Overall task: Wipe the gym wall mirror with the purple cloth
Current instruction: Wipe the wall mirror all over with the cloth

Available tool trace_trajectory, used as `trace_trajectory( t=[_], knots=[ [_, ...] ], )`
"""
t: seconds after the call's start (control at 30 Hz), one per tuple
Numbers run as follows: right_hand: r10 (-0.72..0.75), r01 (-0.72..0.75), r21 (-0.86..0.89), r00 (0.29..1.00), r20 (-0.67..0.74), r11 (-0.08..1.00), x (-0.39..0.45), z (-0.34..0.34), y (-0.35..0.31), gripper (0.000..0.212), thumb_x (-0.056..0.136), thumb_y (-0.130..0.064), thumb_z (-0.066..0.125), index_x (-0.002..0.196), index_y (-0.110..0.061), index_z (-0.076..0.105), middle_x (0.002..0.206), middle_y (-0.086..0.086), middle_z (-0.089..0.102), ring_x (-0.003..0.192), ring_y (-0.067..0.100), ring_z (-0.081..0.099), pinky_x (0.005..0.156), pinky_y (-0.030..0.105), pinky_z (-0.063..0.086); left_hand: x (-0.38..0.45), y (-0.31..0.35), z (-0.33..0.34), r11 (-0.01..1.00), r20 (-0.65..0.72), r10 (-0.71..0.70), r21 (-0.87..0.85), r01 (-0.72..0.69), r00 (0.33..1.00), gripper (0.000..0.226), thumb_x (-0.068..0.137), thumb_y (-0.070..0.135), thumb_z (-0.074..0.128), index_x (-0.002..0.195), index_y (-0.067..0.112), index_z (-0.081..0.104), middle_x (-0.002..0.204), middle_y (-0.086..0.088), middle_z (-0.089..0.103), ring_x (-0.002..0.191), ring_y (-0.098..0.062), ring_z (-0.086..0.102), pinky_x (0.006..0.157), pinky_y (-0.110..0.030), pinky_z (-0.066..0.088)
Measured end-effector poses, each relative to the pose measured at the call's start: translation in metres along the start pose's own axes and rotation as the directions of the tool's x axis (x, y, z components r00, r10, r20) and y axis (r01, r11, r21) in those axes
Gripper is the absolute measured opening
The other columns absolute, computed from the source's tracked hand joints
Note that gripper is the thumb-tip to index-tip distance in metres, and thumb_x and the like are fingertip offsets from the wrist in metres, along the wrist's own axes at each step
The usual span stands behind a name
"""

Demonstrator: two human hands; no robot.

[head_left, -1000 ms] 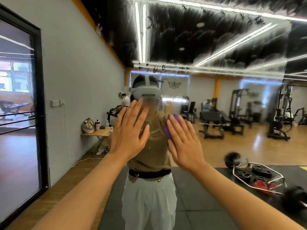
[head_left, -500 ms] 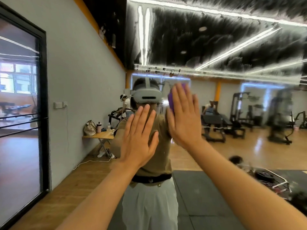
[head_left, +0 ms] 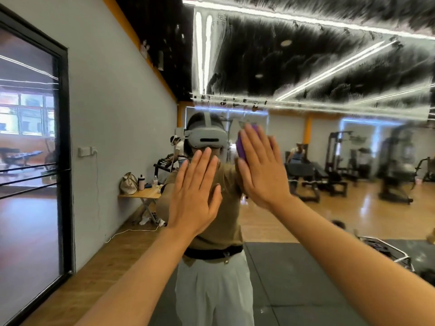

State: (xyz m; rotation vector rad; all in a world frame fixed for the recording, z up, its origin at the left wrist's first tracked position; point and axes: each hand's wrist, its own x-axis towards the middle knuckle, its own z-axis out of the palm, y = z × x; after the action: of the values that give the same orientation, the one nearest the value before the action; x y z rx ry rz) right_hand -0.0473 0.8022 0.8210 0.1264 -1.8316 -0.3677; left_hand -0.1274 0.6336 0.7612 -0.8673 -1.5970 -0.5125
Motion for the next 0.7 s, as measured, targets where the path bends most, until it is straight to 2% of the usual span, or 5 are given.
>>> trace_trajectory(
  t=[0.13,0.27,0.47,0.57,0.7],
  knots=[
    [0.142,-0.137,0.08,0.987,-0.068,0.987,0.078,-0.009,0.004,0.059,0.106,-0.034,0.025,0.158,-0.006,0.024,0.166,0.012,0.021,0.155,0.027,0.013,0.125,0.04,0.001,0.003,-0.015,-0.009,0.998,-0.014,-0.059,0.009,0.059,0.998,0.066,0.1,0.032,0.042,0.158,0.006,0.025,0.168,-0.011,0.017,0.156,-0.023,0.009,0.127,-0.04,0.002],
    [0.196,-0.189,0.069,0.975,-0.106,0.979,0.08,-0.007,-0.002,0.059,0.107,-0.034,0.023,0.159,-0.007,0.021,0.167,0.01,0.018,0.155,0.026,0.009,0.126,0.039,-0.002,0.002,-0.034,-0.014,0.997,0.007,-0.052,0.053,0.051,0.999,0.065,0.102,0.037,0.037,0.16,0.01,0.023,0.168,-0.011,0.016,0.156,-0.024,0.011,0.127,-0.04,0.001],
    [-0.003,0.004,-0.027,0.999,0.048,1.0,-0.044,0.018,-0.046,0.06,0.107,-0.035,0.029,0.159,-0.007,0.021,0.168,0.011,0.015,0.155,0.029,0.012,0.126,0.047,0.008,-0.001,-0.041,-0.015,0.999,0.048,-0.015,0.038,0.013,0.999,0.064,0.104,0.036,0.034,0.161,0.013,0.015,0.169,-0.009,0.011,0.156,-0.024,0.008,0.127,-0.041,0.002],
    [0.022,-0.021,-0.02,0.998,0.059,1.0,-0.075,0.026,-0.055,0.059,0.106,-0.034,0.031,0.158,-0.007,0.025,0.167,0.011,0.019,0.155,0.028,0.015,0.126,0.048,0.013,-0.001,-0.042,-0.017,0.999,0.075,-0.017,0.03,0.015,0.997,0.064,0.104,0.034,0.033,0.161,0.013,0.014,0.169,-0.009,0.01,0.156,-0.023,0.006,0.127,-0.04,0.0],
    [0.008,-0.007,-0.017,0.996,0.084,1.0,-0.064,0.02,-0.052,0.059,0.107,-0.035,0.029,0.159,-0.007,0.024,0.167,0.011,0.018,0.155,0.027,0.014,0.126,0.045,0.009,0.0,-0.042,-0.021,1.0,0.12,-0.015,0.017,0.013,0.993,0.064,0.104,0.035,0.032,0.161,0.013,0.013,0.169,-0.007,0.007,0.156,-0.022,0.004,0.127,-0.038,-0.002]
  ],
)
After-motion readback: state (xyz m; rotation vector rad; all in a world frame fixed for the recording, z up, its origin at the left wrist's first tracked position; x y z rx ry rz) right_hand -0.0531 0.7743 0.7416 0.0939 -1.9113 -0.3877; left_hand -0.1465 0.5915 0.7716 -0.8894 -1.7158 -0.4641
